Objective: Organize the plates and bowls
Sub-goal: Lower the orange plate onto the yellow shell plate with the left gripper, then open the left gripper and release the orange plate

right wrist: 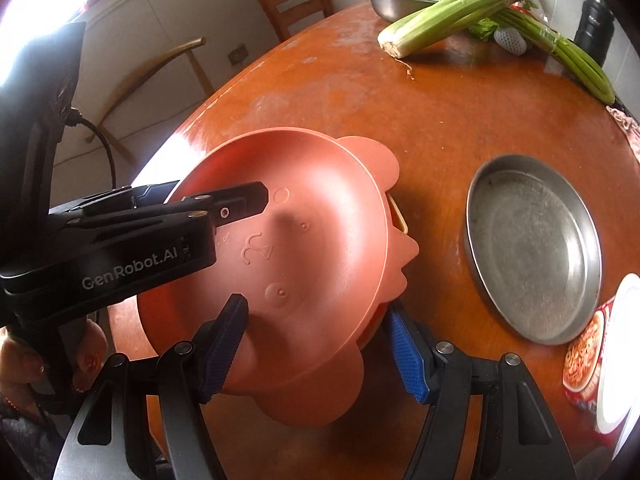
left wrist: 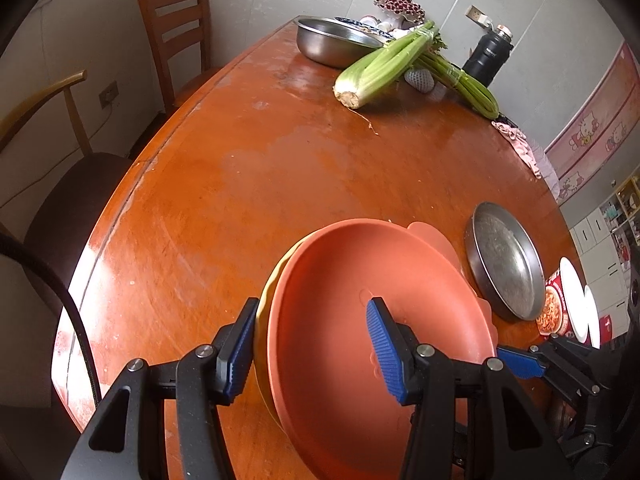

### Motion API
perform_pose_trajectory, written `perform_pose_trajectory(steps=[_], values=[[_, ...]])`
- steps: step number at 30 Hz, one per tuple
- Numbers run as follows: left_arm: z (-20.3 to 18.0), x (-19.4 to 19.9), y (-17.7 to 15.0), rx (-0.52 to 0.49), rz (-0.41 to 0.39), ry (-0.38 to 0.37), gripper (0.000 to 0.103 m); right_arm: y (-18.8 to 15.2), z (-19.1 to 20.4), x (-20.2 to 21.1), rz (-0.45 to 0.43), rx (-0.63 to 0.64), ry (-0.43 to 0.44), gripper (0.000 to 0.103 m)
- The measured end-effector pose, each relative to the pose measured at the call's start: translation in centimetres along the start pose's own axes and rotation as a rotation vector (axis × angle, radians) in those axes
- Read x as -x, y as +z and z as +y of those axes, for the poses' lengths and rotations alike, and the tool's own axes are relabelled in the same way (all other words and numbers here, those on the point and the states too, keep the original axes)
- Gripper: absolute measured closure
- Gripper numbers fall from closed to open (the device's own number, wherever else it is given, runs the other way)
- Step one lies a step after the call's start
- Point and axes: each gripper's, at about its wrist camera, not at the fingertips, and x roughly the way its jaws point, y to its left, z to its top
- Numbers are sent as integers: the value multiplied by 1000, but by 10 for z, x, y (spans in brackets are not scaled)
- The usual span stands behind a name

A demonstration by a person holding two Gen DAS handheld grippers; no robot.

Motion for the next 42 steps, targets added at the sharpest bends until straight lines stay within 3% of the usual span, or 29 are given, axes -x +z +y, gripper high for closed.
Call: perform_pose_trajectory(steps=[8,12,20,32,42], values=[[-6,2,-5,2,-6,11,49,-11,-7,8,-5,-20,22,32],[-2,9,-5,16,-27,61,49,-15,-17,13,-22,-60,-26,32],[-3,35,-1,23,-89,99,46,-22,-42,46,-99,-162,-2,32],[-55,49,7,-77,-109,72,46,-41,-41,88,-138,-188,51,32],[-104,49,18,-178,-100,65,46,-56,-71,78,-103,-295,83,32]])
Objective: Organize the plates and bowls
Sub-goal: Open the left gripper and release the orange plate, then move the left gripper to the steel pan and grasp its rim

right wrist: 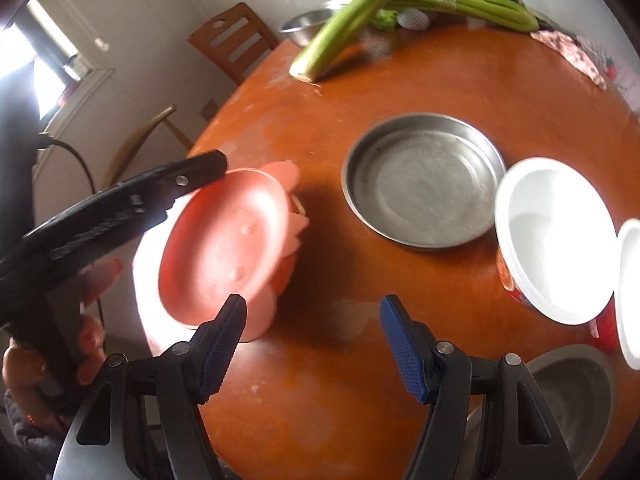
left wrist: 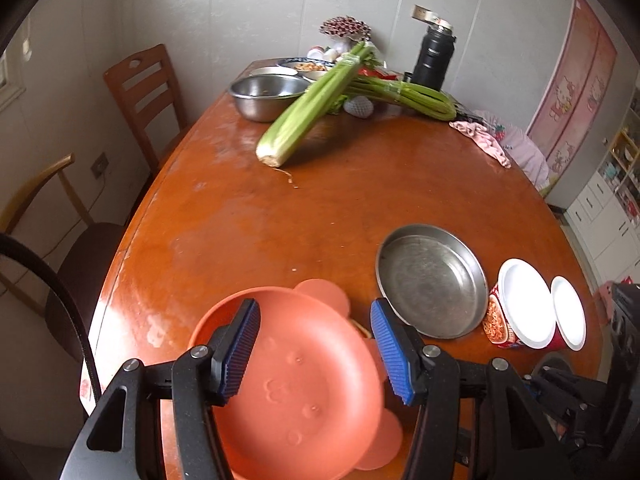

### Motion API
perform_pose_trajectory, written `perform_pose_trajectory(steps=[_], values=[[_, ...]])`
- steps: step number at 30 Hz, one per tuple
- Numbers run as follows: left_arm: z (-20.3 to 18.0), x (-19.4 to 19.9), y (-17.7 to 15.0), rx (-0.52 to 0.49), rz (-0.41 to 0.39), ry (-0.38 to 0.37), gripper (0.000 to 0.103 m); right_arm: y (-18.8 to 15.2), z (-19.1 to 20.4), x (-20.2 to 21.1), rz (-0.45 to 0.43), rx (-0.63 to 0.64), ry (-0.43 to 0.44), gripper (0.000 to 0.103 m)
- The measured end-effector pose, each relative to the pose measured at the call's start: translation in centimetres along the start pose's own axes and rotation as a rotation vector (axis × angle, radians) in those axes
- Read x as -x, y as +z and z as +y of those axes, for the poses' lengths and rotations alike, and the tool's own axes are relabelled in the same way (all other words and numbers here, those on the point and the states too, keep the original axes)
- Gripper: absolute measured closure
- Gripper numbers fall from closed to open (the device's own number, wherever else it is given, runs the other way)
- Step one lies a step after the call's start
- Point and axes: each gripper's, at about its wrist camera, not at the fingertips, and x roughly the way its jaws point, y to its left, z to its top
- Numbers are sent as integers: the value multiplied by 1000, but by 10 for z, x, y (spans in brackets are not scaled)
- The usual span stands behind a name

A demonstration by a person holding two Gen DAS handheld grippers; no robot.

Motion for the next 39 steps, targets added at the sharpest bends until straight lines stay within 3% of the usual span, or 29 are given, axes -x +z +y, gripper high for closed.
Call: perform_pose_trajectory(steps=[17,39], values=[[-56,-39,18,-102,82,-9,46,16,-50,8,-40,-120,-28,32],[-65,-123,35,-113,234,-26,46,40,-66,-20,-53,-134,-190,32]])
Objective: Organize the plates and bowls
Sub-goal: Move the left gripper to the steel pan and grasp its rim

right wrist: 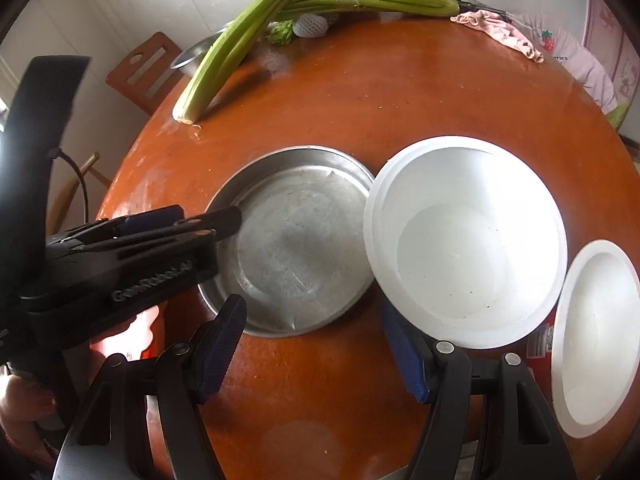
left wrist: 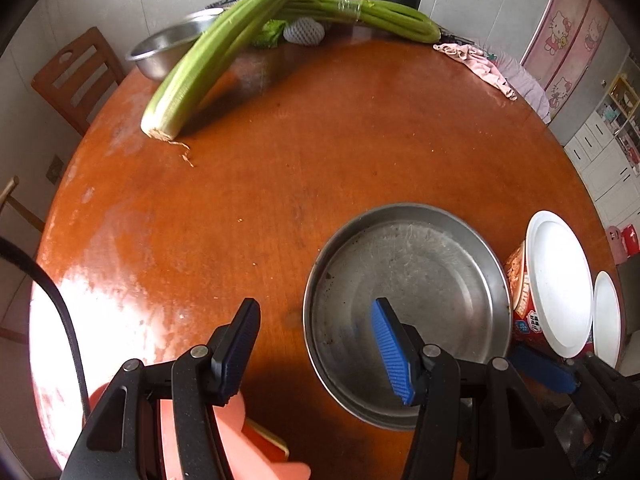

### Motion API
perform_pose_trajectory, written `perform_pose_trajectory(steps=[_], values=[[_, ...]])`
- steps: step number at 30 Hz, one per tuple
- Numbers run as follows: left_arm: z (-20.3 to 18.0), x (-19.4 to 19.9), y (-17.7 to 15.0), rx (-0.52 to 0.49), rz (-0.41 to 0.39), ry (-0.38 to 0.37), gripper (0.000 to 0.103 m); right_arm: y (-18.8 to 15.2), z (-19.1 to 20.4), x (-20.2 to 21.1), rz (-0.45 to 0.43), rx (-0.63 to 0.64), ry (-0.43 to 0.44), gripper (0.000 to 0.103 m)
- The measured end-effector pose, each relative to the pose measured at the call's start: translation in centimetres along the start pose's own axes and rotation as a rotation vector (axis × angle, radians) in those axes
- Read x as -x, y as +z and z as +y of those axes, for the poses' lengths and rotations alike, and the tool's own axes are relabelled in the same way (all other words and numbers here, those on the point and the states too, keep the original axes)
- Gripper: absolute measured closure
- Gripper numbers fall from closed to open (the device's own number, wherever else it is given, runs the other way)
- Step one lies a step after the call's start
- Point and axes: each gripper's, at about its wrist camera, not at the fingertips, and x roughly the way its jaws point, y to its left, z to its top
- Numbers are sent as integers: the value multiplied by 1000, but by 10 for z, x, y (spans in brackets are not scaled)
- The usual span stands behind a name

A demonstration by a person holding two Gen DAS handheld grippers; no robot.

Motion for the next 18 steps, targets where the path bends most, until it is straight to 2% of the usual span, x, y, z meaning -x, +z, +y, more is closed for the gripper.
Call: perform_pose_trajectory(steps=[3,5,9,10,11,18], values=[[2,-5,0,-1,7,-11,46,1,1,-8,21,-4,-8,32],[4,-10,0,10,17,-34,51,1,3,-10,22,5,-10,32],[3,-10,-1,-1,7,-32,60,1,8,-16,30,22,-14,32],[2,-11,-1,-7,5,-27,66,1,9,-17,30,26,-16,31],[1,-11,-1,-14,4,-24,78,1,10,-18,28,34,-15,31],[0,-2,-4,-25,-16,-31,79,2,13,-14,-5,33,-11,32]])
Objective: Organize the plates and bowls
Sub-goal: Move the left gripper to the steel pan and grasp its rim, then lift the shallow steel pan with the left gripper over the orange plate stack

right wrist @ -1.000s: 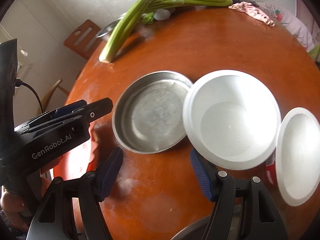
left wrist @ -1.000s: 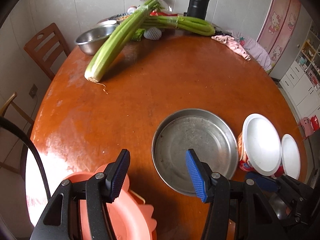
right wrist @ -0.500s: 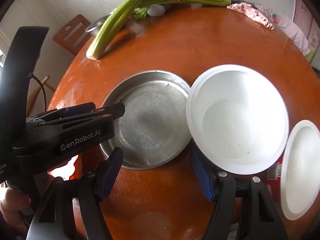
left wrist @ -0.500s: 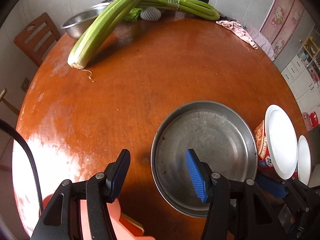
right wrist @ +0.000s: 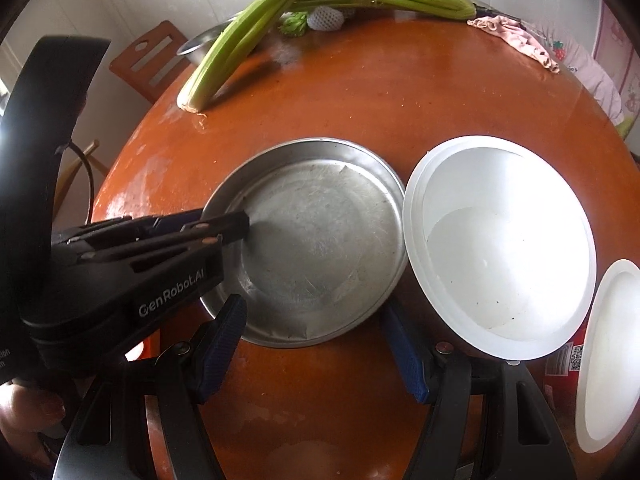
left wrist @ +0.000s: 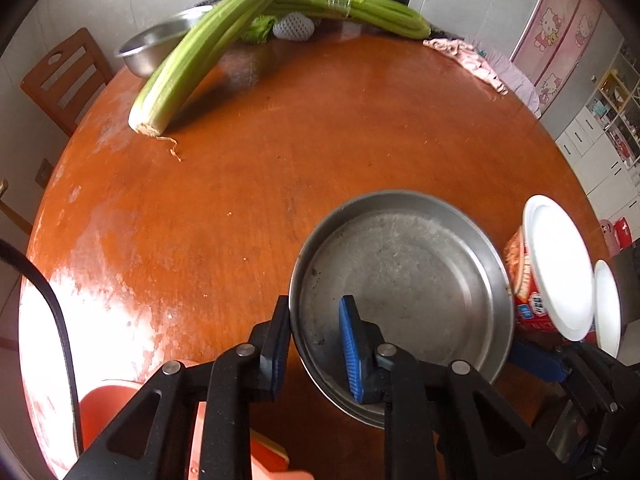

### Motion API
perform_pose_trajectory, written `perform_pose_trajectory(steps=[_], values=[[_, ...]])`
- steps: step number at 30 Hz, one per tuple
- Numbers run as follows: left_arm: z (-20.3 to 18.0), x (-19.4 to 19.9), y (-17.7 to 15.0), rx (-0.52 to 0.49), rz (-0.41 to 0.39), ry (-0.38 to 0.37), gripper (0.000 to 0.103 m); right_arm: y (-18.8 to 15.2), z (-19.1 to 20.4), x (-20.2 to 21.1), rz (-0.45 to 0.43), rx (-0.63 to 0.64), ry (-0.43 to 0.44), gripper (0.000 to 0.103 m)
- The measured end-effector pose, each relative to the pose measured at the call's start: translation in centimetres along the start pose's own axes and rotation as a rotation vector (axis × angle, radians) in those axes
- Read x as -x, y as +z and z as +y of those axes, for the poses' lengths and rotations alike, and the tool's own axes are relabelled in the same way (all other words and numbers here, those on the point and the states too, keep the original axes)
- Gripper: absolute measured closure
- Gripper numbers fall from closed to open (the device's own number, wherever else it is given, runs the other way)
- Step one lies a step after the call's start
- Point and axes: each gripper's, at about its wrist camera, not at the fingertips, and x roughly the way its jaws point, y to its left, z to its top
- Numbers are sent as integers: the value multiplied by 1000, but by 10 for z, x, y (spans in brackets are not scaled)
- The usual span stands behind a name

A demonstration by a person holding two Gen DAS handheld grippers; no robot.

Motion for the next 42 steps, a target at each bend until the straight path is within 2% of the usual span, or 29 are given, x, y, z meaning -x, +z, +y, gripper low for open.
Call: perform_pose_trajectory(steps=[11,27,42], values=[[3,38,-9,17,-65,-8,79,-6,4,22,-32,1,53,32],[7,98,-33,47,-176,12,79,-16,24,72,-137,65,107,32],[24,129,-58,93,-230,18,79,-32,51,96,-177,136,134,32]])
